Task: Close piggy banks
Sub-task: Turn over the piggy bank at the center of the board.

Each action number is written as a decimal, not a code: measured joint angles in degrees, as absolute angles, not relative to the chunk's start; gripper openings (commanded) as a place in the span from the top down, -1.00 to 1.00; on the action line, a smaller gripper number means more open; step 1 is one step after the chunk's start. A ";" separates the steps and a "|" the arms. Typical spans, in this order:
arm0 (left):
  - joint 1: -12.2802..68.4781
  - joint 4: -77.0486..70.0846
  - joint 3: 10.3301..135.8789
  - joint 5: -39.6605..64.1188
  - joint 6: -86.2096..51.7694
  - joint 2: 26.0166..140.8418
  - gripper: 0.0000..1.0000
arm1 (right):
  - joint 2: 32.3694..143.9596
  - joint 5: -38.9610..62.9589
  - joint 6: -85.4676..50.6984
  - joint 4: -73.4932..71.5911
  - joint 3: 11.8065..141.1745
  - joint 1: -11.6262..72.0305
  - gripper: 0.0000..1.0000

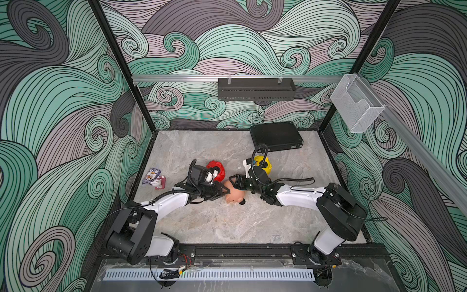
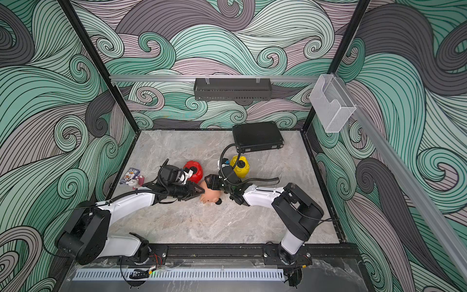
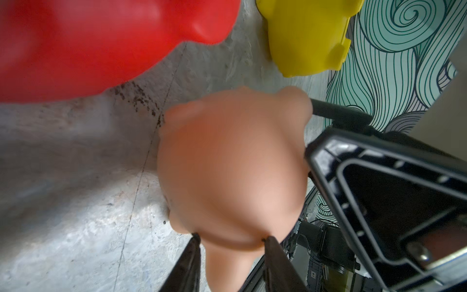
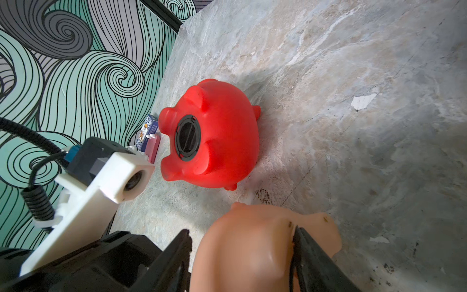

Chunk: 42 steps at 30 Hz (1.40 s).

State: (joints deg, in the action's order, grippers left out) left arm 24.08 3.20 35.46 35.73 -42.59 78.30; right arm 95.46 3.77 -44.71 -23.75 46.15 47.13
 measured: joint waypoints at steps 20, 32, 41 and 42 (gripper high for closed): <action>23.75 3.36 35.44 35.42 -42.59 78.24 0.22 | 97.51 2.74 -50.24 -30.11 44.47 46.98 -0.29; 23.51 3.11 35.27 35.27 -42.63 78.19 0.24 | 97.38 1.93 -54.43 -28.99 45.04 46.98 -0.26; 23.42 2.98 35.24 35.29 -42.63 78.17 0.26 | 96.14 1.41 -56.16 -23.38 47.09 47.20 -0.25; 23.42 2.96 35.24 35.29 -42.63 78.17 0.27 | 96.01 1.30 -56.23 -22.87 47.24 47.27 -0.25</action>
